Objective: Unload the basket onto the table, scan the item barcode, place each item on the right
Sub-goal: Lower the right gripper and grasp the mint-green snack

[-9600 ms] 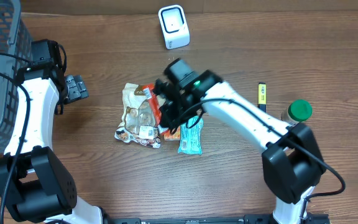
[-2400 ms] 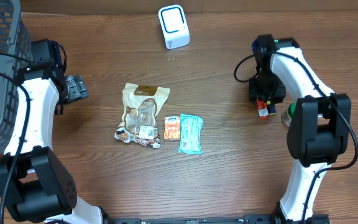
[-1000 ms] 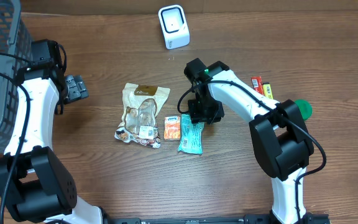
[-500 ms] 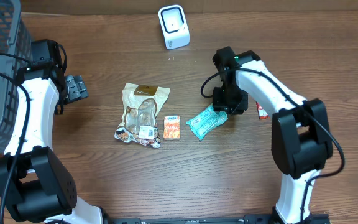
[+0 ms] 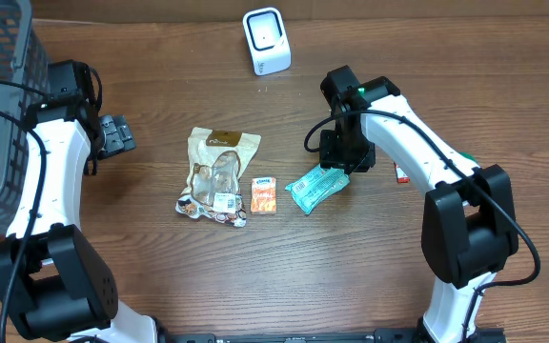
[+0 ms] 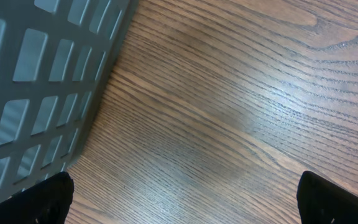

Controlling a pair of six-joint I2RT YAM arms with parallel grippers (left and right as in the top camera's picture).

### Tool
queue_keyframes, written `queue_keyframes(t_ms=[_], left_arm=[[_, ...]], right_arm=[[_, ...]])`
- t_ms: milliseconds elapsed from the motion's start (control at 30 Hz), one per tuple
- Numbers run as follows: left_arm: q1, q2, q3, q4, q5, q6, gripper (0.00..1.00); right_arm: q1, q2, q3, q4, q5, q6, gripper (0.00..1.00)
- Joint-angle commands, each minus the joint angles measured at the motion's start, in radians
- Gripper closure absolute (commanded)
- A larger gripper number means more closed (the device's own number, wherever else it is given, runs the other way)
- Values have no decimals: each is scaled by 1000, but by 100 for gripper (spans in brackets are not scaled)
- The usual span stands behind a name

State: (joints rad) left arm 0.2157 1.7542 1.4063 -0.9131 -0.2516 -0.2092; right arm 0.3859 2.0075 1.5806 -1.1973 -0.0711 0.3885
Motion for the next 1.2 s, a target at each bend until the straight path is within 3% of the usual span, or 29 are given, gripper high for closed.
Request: queue_keyframes(t_ms=[0,500,800,1167], left_arm=[[-6,-15,16,1,-10,4,0],[-6,-15,16,1,-10,4,0],[-6,-15,16,1,-10,4,0],[-6,-15,16,1,-10,4,0]], right_arm=[[-6,-18,-10,3,2,4,53],[-6,-18,-10,-15,-1,-6,54],[-9,-17,-10,53,8,-137,54],[-39,-14,-11,22,10,-158,47]])
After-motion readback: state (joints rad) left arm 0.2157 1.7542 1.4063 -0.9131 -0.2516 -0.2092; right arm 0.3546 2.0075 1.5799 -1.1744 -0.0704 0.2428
